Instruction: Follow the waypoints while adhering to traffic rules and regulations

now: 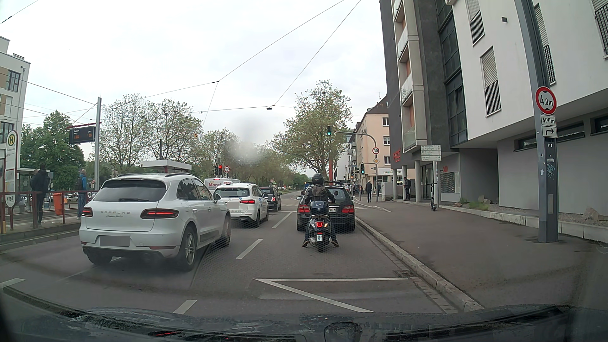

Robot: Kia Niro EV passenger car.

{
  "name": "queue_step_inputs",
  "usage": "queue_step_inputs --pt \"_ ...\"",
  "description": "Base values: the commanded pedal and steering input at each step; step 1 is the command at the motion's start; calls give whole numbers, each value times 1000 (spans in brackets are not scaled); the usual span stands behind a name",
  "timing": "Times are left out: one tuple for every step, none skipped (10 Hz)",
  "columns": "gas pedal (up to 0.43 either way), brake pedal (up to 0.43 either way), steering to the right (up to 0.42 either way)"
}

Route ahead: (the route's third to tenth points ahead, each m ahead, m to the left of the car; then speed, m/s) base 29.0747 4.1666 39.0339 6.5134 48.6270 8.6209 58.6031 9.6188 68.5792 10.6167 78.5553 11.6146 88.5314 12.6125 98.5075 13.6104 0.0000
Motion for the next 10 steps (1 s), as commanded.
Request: queue_step_inputs --pt "0 140 -12" --pt "0 98 -12" --pt "0 18 -12" --pt "0 0 -12" --pt "0 0 -12" --pt "0 0 -12" --pt "0 0 -12" --pt "0 0 -12" --pt "0 0 -12" --pt "0 0 -12"
